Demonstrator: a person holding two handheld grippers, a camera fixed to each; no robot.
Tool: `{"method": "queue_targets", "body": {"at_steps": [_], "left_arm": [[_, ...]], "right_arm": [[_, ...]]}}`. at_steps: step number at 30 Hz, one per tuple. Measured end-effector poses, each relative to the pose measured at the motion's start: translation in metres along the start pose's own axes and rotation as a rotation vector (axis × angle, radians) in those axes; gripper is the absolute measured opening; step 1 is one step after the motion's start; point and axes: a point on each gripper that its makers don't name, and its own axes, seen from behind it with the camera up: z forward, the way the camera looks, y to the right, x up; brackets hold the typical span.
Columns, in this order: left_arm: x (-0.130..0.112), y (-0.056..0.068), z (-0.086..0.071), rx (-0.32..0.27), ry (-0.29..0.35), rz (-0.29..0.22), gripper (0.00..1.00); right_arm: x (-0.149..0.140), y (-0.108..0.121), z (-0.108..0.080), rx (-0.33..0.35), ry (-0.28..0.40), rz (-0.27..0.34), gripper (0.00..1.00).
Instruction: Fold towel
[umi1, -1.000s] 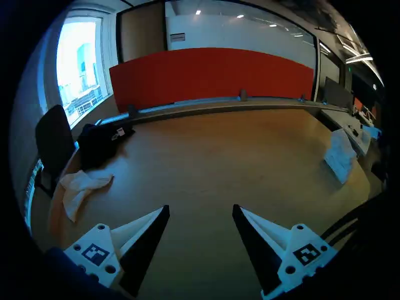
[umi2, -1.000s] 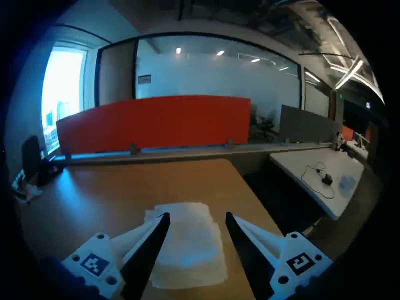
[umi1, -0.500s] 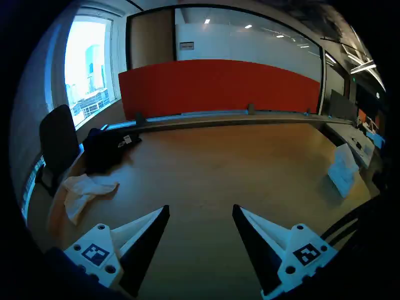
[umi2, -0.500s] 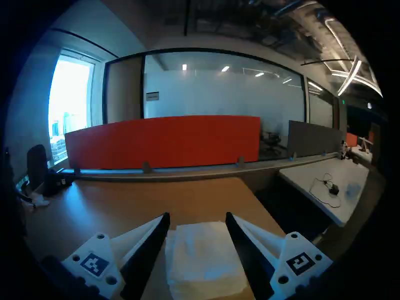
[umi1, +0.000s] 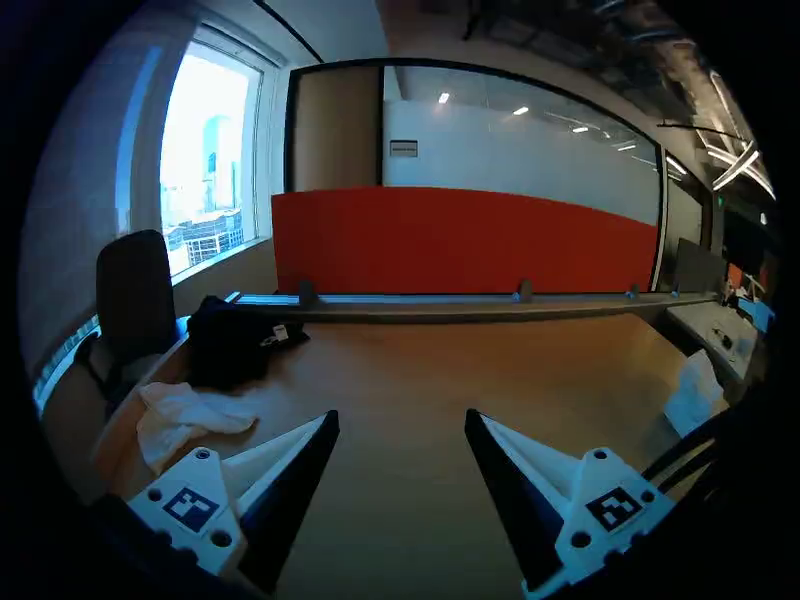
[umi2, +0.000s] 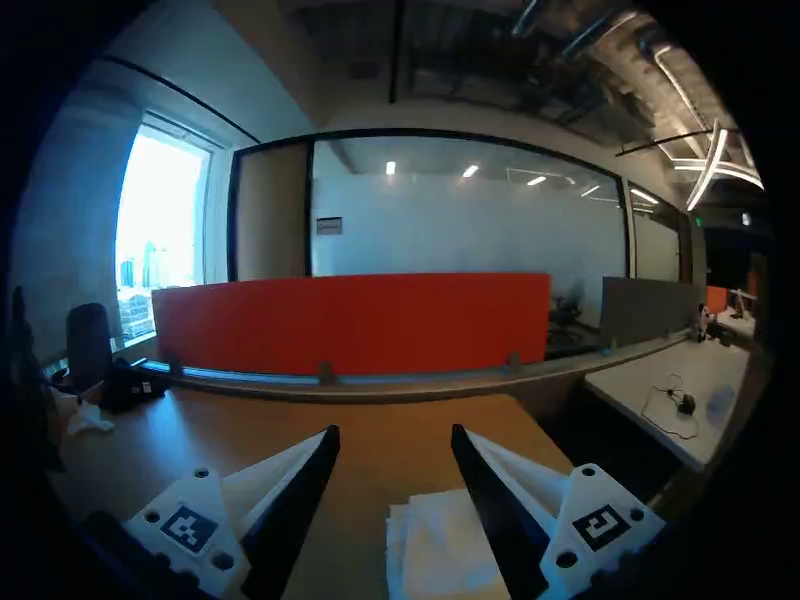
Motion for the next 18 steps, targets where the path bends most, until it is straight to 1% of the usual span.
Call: {"method": "queue_targets", "body": {"at_steps": [6,12,18], "left_arm": [[0.015,-0.005,0.001,0.000,0.041,0.003,0.94],[0.025,-0.012,0.000,0.005,0.076,0.007,0.94],[0.033,-0.022,-0.001,0.006,0.107,-0.013,0.94]], "right_arm": [[0.005,-0.030,0.007,0.018,0.022,0.018,0.86],[0.012,-0.063,0.015,0.037,0.035,-0.002,0.86],[0.024,-0.096,0.019,0.061,0.062,-0.009,0.86]]}}
